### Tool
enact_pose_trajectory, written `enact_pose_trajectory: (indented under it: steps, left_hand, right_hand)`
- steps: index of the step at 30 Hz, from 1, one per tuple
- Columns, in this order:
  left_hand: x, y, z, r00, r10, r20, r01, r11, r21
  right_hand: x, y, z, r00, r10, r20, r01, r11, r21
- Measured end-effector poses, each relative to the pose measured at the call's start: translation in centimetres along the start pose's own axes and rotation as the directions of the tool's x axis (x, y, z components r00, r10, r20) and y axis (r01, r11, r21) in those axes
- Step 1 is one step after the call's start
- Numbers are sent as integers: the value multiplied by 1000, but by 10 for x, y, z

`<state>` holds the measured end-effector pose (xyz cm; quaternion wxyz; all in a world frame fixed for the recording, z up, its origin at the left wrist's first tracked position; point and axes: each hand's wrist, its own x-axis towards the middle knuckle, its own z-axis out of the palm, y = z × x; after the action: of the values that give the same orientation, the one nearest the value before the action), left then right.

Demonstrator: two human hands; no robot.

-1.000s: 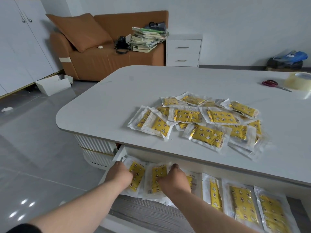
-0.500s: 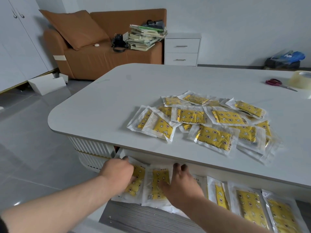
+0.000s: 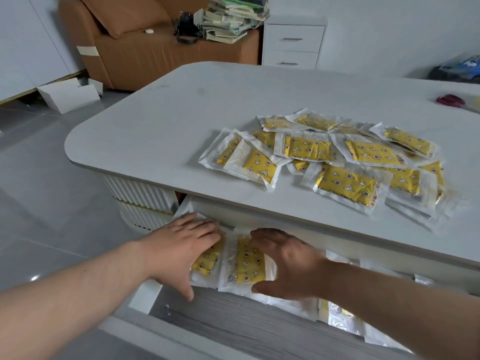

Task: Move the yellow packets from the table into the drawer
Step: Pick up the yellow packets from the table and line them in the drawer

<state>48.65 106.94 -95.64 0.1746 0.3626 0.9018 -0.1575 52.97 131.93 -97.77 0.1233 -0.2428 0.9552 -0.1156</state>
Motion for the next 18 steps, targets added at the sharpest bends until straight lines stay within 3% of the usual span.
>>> enact_pose_trajectory:
  steps: [9,18]
  left_hand:
    - [7,0,5,999,-22,-44,25,996,87]
    - [10,-6,6,999,-39,-11,39,999,25]
  right_hand:
    - [-3,1,8,998,59,31,-58,997,-54]
    - [-3,-4,12,997,68,-23,-70,992,-106]
